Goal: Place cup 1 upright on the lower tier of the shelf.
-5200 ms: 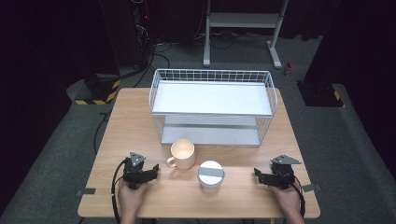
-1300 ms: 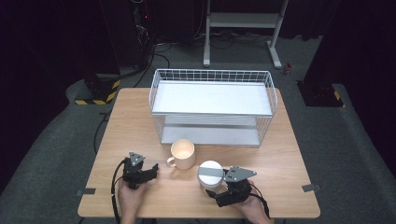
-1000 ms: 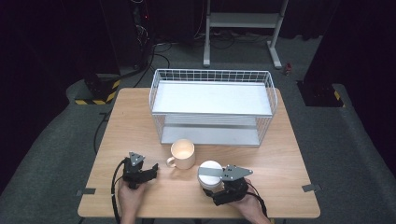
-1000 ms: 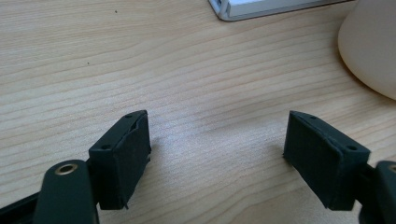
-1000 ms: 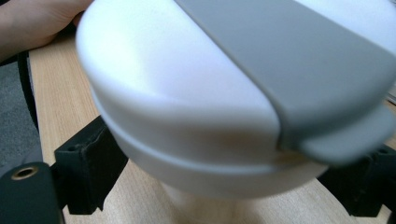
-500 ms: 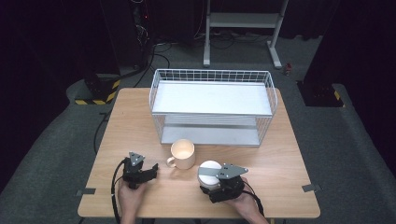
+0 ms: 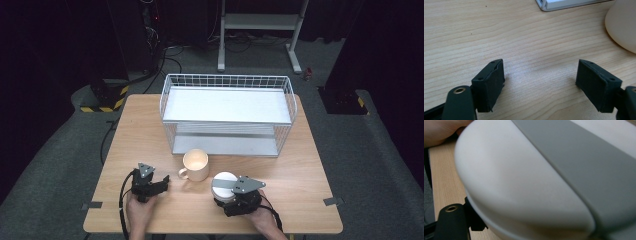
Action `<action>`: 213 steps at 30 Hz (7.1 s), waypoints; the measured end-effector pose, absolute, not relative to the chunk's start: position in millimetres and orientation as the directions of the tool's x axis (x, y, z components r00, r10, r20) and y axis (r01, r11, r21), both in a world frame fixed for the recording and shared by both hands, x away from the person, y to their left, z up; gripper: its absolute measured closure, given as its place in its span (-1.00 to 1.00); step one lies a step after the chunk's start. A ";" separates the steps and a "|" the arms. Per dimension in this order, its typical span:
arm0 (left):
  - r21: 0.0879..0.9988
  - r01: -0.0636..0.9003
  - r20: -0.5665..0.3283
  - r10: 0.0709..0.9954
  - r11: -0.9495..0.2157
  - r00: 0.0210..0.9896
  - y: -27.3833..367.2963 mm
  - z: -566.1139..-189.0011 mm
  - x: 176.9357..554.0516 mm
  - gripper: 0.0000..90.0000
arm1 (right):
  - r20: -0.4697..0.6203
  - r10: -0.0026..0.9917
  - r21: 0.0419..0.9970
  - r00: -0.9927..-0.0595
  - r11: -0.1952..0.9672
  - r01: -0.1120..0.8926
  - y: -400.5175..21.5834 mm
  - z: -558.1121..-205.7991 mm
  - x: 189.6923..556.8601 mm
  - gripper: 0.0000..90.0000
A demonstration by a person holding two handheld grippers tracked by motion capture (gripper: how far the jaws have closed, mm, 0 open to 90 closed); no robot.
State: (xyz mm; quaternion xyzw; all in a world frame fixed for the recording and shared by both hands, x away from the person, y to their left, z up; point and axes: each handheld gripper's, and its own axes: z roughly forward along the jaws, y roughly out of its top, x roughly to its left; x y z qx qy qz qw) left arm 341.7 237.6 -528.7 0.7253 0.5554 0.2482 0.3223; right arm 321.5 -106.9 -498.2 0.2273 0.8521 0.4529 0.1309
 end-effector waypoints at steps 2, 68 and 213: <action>0.743 0.646 0.002 0.966 -0.175 0.259 237.5 -528.7 341.7 -0.49 | -0.017 0.508 0.832 -0.861 0.486 0.270 -106.8 -498.3 321.1 -0.60; 0.740 0.648 0.010 0.966 -0.181 0.259 238.3 -528.5 342.4 -0.50 | -0.018 0.607 0.847 -0.795 0.432 0.311 -132.6 -472.6 348.0 -0.59; 0.739 0.649 0.010 0.966 -0.181 0.259 238.1 -528.5 342.4 -0.51 | -0.021 0.887 0.804 -0.461 0.289 0.520 -175.4 -498.4 463.7 -0.58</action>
